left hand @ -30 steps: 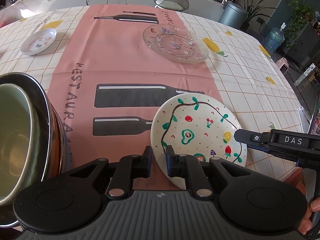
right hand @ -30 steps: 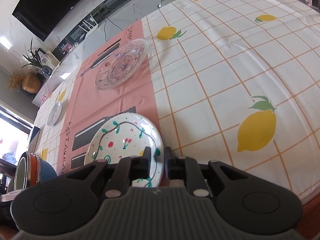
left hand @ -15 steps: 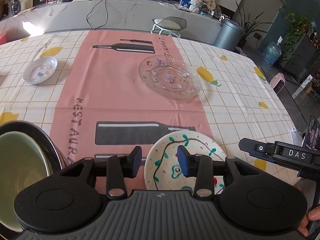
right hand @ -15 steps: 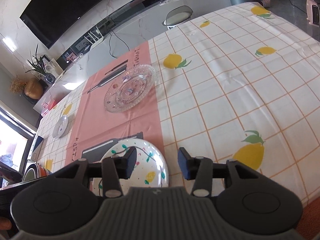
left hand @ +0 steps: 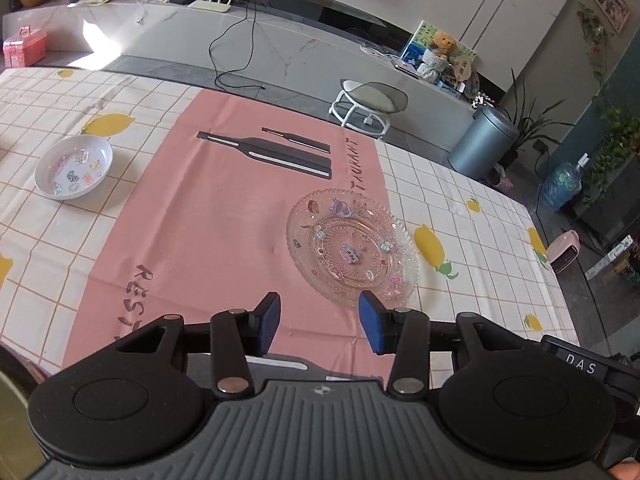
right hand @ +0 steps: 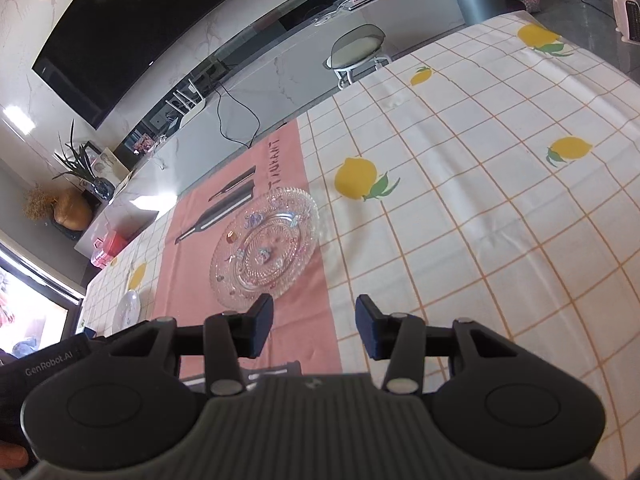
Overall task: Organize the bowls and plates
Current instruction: 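Move both tools to the clear glass plate and grip its rim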
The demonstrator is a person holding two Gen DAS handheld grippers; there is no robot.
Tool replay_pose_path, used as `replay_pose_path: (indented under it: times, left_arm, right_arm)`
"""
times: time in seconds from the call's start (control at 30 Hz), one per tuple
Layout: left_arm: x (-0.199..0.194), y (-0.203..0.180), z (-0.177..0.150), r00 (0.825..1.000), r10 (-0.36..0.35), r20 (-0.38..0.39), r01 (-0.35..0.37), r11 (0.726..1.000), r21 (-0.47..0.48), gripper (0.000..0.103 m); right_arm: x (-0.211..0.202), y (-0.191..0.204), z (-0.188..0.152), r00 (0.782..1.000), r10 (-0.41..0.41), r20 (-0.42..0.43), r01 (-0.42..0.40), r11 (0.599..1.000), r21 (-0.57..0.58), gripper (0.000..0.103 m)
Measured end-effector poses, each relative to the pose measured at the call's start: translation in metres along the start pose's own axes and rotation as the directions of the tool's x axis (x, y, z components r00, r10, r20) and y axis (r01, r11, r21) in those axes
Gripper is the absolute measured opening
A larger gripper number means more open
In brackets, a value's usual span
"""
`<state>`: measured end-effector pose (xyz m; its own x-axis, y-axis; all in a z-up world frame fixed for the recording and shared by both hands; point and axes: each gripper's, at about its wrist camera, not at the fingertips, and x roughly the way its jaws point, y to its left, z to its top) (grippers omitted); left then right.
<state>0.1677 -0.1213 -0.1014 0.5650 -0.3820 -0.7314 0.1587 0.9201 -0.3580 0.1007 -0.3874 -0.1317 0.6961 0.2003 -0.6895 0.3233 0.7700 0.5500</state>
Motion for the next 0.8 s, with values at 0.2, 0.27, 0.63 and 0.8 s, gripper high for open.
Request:
replay_pose_path:
  times: [0.2,0.27,0.63,0.8]
  left_arm:
    - [0.035,0.016,0.011,1.000,-0.003,-0.005,0.002,0.993,-0.122,0.051]
    - [0.047,0.021,0.013,1.000,0.002,-0.007,-0.004,0.985,-0.171,0.051]
    - [0.089,0.029,0.022,1.000,0.010,0.009,-0.008,0.975,-0.221,0.050]
    - [0.093,0.025,0.022,1.000,0.006,0.029,0.000,0.979,-0.204,0.045]
  right_arm:
    - [0.041,-0.011,0.021,0.999,0.029,-0.015,-0.029,0.998,0.050,0.044]
    - [0.055,-0.014,0.028,0.998,0.050,-0.022,-0.048,0.997,0.066,0.044]
    - [0.101,-0.030,0.056,0.993,0.108,-0.038,-0.104,0.990,0.093,0.039]
    - [0.109,-0.034,0.059,0.989,0.138,-0.045,-0.133,0.986,0.102,0.033]
